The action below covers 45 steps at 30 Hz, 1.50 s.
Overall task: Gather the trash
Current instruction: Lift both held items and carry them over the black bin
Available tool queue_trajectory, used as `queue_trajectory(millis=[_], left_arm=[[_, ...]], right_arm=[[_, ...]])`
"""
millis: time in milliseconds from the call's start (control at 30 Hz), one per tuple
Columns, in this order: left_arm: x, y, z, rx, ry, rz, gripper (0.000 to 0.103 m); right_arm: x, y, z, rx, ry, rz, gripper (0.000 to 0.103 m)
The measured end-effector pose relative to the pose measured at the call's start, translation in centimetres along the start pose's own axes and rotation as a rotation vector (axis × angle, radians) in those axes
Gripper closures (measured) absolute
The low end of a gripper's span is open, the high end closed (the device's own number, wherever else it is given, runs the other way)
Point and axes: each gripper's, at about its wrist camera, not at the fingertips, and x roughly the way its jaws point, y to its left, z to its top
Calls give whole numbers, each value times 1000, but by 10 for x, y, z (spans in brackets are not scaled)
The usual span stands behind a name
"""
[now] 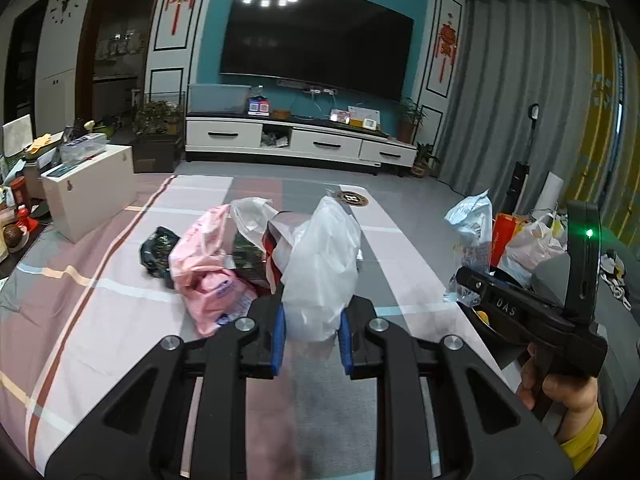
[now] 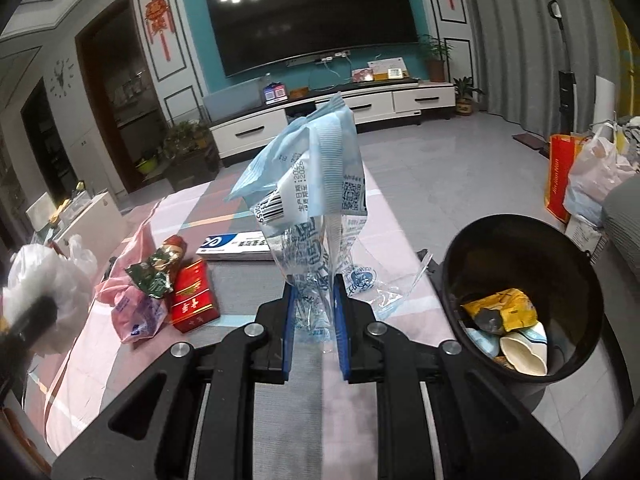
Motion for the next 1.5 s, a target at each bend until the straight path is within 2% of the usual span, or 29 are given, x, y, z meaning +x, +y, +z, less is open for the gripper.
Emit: queue_trajectory(millis=[567,1500], left_arm=[[31,-60,-20,114,52,-54,81],[57,-172,-16,207,68,-133,80]], right_arm=[[-17,-57,2,69,-12,-62,85],[-70,-160,-6,191,-65,-152,85]])
